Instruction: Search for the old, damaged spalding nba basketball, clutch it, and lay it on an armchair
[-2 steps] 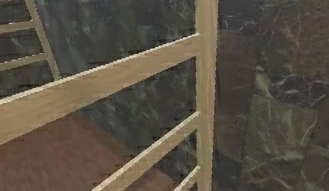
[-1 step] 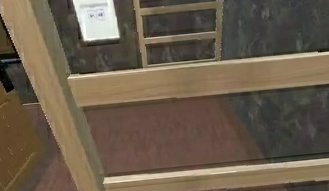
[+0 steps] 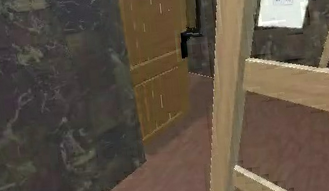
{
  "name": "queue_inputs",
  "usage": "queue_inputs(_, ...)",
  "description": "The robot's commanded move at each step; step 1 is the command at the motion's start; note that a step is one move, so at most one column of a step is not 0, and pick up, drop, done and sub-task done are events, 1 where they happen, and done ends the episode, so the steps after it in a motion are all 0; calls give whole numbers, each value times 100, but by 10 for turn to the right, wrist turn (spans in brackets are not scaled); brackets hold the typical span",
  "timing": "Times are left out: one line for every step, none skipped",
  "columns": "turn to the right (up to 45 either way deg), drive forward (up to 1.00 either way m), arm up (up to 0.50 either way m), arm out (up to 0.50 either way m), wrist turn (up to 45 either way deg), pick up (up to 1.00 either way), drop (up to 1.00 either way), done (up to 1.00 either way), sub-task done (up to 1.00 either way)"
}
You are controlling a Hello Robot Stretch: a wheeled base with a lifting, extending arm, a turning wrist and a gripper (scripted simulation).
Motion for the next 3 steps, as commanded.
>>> queue_inputs(-420, 0, 0, 0, 0, 0, 0, 0, 0)
queue_inputs(0, 50, 0, 0, 0, 0, 0, 0, 0)
queue_inputs(450, 0, 0, 0, 0, 0, 0, 0, 0)
